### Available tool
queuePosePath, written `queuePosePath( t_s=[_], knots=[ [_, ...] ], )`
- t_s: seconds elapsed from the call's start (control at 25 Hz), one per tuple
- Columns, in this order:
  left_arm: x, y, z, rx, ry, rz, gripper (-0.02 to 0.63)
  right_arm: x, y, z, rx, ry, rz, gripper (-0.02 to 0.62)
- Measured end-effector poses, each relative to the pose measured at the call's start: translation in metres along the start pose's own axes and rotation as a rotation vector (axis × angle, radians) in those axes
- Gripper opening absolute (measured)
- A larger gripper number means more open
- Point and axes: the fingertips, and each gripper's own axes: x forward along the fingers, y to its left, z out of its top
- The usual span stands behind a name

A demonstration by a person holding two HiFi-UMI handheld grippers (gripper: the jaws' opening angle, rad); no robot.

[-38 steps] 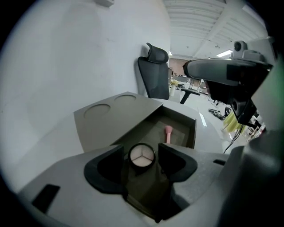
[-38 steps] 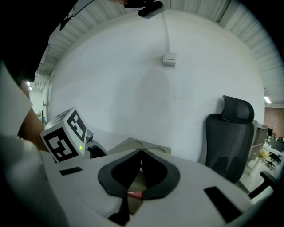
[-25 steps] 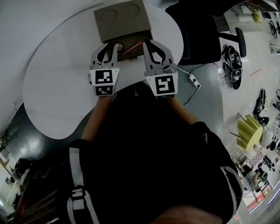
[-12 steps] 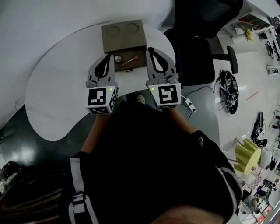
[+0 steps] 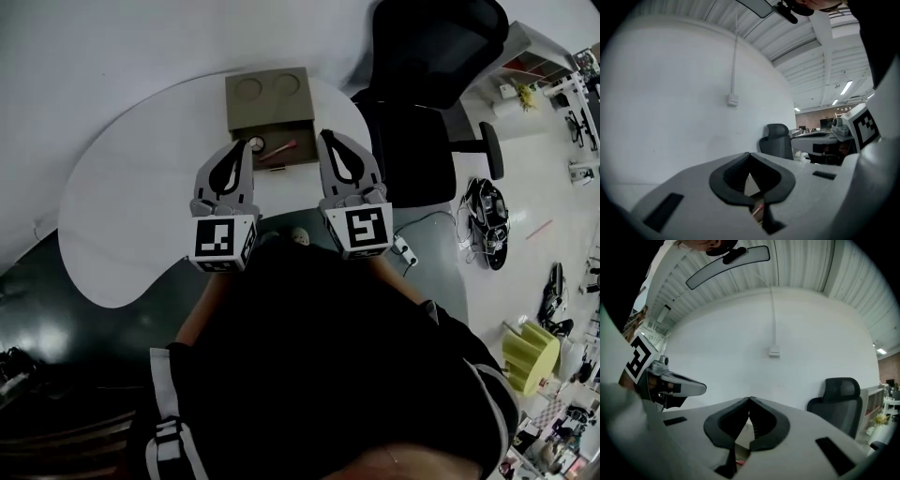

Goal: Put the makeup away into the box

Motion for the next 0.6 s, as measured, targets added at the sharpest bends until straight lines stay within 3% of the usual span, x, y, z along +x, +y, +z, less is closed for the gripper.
queuePosePath(
  t_s=[0.2,0.6],
  knots=[
    [-0.001,0.008,-0.007,0.015,0.054,0.003,0.008,0.006,0.004,0.001,-0.012,-0.001,-0.021,0.021],
    [0.004,0.009,-0.015,0.021,0.030,-0.001,0.008,0.013,0.020,-0.005,0.003,0.025,-0.002,0.021]
  ],
)
